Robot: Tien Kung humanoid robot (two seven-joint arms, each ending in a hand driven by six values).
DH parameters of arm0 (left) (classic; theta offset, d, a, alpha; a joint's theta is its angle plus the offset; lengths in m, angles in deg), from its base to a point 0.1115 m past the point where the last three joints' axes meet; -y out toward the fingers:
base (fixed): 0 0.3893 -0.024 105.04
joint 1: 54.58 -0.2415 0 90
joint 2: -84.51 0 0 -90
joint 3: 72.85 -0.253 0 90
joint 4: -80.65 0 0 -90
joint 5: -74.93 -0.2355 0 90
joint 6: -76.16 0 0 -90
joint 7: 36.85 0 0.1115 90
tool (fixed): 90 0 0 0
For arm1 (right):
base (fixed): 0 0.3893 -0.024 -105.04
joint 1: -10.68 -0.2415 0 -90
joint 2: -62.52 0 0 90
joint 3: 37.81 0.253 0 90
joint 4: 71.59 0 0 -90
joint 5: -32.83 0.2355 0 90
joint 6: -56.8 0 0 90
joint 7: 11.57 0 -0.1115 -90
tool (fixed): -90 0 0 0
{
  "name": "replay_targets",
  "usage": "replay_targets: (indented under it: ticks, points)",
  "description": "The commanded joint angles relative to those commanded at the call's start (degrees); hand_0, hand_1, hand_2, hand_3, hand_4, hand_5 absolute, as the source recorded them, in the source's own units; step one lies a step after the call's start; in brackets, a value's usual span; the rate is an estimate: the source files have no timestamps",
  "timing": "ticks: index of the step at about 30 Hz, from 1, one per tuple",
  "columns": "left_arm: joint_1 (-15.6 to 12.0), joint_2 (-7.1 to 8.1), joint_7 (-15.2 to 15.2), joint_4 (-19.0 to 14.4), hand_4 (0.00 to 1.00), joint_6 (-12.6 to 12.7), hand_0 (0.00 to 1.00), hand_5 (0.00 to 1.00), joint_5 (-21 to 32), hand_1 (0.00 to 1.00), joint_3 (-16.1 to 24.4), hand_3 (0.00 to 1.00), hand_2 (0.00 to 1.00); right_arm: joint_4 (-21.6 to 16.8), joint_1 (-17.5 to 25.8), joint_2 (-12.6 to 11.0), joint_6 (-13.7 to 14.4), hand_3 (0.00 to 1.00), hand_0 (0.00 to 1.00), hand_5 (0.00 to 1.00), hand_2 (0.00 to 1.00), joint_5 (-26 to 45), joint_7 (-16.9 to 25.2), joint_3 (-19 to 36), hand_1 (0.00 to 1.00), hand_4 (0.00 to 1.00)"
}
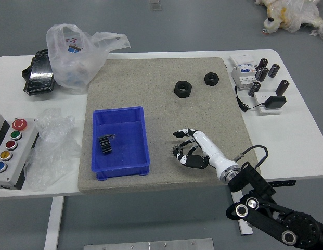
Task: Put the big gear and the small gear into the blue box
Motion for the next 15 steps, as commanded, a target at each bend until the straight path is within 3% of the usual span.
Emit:
replay_targets:
  ticks: [15]
  points:
    - [0.05,-0.12,-0.08,-0.08,0.658,0.06,0.644,0.161,0.47,0.542,-0.44,0.651,0.544,0.38,-1.16,-0.77,-2.02,0.756,0.386,0.102,0.754,-5.22,-3.66,0.24,0.617,0.734]
